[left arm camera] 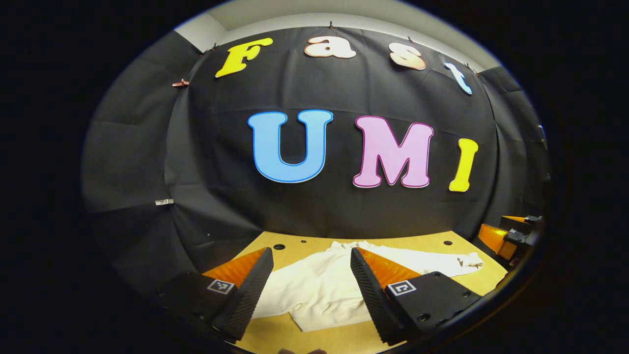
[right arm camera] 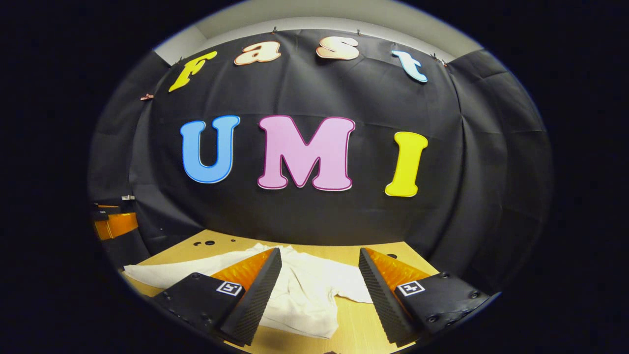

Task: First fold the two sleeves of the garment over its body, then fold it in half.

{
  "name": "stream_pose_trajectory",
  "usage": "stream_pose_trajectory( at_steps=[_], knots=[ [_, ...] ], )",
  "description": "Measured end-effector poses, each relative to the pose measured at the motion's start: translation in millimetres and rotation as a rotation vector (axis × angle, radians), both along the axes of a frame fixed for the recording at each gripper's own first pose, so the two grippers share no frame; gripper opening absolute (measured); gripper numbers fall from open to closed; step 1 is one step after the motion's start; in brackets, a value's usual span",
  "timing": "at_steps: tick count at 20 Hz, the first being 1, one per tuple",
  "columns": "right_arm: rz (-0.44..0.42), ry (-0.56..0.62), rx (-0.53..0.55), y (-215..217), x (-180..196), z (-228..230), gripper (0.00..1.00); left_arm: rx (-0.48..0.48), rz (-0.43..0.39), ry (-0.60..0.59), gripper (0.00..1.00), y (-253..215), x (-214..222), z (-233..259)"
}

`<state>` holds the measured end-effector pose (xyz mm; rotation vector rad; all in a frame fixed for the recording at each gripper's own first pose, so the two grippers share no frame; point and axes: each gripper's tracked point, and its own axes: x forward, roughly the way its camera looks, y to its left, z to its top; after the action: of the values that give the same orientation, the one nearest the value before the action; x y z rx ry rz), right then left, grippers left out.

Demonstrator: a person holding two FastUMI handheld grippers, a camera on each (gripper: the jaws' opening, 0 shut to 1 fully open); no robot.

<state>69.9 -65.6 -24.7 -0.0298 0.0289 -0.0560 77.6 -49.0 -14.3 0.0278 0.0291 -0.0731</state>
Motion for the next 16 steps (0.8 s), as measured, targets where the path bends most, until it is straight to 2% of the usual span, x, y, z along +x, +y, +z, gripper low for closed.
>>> stream_pose_trajectory(
  at_steps=[5,10,13,16],
  knots=[
    [-0.070,0.024,-0.037,-48,28,-16,0.97,0.040,-0.023,0.014,0.97,-20,11,-10],
    [-0.174,0.116,-0.097,-121,55,-49,0.97,0.040,-0.020,0.041,0.97,-36,30,-21],
    [-0.227,0.175,-0.082,-168,69,-74,0.97,0.016,-0.005,0.073,0.97,-40,40,-33],
    [-0.272,0.254,-0.019,-207,83,-109,0.97,-0.032,0.032,0.123,0.98,-37,52,-46]
  ],
)
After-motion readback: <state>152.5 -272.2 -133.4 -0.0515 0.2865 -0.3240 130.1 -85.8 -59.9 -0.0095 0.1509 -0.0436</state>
